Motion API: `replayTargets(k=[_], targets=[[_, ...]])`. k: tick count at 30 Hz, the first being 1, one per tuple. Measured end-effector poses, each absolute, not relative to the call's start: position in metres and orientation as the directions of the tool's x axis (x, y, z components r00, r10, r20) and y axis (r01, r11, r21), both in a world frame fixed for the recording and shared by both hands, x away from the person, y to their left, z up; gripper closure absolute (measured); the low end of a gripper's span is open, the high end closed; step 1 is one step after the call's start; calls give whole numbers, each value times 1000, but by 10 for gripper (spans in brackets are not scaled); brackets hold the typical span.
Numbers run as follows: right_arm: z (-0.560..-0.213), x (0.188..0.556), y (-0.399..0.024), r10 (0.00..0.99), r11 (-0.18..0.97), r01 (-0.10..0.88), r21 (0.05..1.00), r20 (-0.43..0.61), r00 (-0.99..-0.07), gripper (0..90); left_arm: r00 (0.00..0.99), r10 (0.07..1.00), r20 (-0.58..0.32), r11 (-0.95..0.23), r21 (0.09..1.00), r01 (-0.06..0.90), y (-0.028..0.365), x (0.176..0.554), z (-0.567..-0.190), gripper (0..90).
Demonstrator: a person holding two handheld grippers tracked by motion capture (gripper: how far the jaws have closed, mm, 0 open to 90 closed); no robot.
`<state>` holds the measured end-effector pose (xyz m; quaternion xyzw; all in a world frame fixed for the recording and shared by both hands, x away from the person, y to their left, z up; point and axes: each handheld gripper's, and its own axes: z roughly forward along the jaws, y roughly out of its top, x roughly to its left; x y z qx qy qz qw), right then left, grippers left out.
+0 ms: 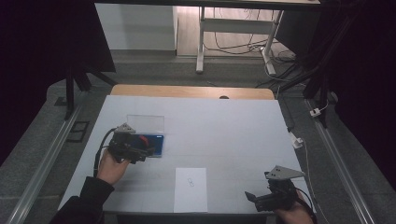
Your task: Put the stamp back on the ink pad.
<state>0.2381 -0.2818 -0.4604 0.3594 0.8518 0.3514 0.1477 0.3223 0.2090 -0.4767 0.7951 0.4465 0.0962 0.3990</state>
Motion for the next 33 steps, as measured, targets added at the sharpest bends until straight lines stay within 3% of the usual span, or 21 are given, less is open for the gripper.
replayTargets(k=[13, 33], targets=[[-460, 238, -282, 717, 493, 510, 705, 2, -697, 3, 626, 748, -222, -275, 754, 596, 219, 289, -465, 0], [-460, 239, -282, 719, 484, 516, 707, 14, -694, 2, 585, 778, -229, -220, 773, 596, 252, 214, -464, 0]])
